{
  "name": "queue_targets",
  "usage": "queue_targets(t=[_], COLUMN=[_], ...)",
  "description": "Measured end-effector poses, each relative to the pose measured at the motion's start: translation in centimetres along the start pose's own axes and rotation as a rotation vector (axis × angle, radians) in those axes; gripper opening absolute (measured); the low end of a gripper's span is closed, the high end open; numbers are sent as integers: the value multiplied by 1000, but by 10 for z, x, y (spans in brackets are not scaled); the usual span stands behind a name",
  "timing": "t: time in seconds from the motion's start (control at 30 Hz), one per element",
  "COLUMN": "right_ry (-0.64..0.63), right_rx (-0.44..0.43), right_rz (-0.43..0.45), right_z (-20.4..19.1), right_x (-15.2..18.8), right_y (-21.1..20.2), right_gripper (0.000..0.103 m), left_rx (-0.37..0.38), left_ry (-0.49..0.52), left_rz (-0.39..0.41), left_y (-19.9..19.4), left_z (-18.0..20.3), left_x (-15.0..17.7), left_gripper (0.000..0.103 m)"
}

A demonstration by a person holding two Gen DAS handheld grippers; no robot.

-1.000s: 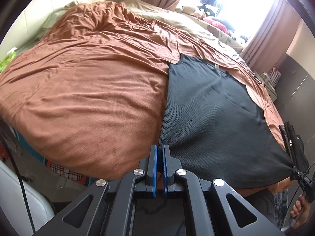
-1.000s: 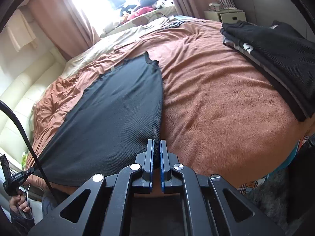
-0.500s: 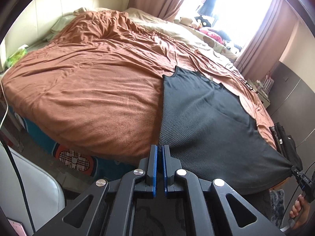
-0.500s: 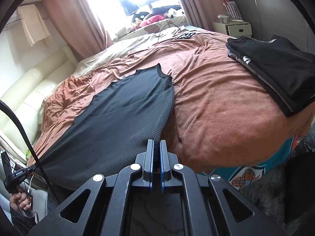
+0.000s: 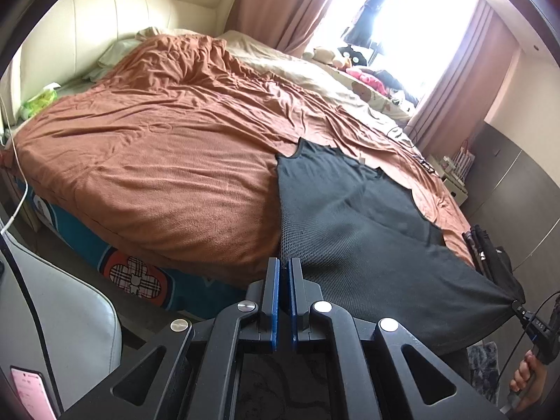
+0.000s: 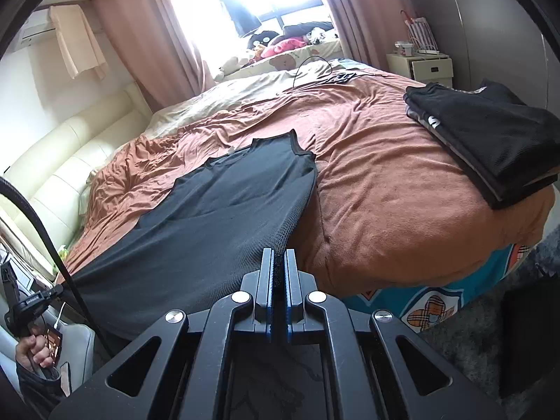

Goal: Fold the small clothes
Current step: 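Lift the hem with both grippers and carry it over toward the collar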

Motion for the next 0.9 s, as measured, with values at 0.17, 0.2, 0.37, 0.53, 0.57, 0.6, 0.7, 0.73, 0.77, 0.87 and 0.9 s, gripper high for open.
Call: queue_targets(t=[0.17, 0.2, 0.37, 0.53, 0.57, 0.6, 0.7, 0.73, 0.77, 0.87, 0.9], right_ry=[5, 10, 23, 13, 13, 13, 10, 9, 9, 9, 6], right_rx=[-9, -11, -10, -12, -13, -14, -10, -10, -10, -10, -7], right_rz=[18, 19, 12, 8, 9, 10, 16, 19, 21, 24, 26], right_z=[1, 4, 8, 5, 5, 4, 3, 3, 4, 4, 5], right_x=[4, 5, 3, -8, -11, -16, -28, -34, -40, -57, -61], right_y=[-10, -9, -3, 6, 7, 10, 15, 18, 20, 29, 33], right_gripper=[2, 2, 2, 2, 2, 2, 2, 2, 2, 2, 2], left_rx=[20, 14, 2, -18, -22, -26, -39, -42, -44, -51, -57], left_ry=[-9, -6, 5, 22, 25, 28, 39, 42, 45, 52, 56], left_rz=[1, 3, -4, -5, -3, -2, 1, 3, 5, 14, 16], left_y=[-5, -5, 1, 10, 11, 13, 18, 20, 21, 26, 30], left_z=[-2, -2, 1, 7, 8, 9, 14, 15, 16, 21, 22], left_x=[0, -1, -6, -22, -27, -32, -49, -54, -59, -79, -88], left_gripper=[5, 5, 5, 5, 5, 5, 5, 5, 5, 5, 5])
Point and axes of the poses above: each gripper's, at about its wrist camera, not at the fingertips, and y roughly the way its jaws point, z to its right, x to its underside, the point moved 6 cm from there along y, roughly the way its jaws point, and after that the axes turned 13 degrees about -z, right-handed, at the moved point
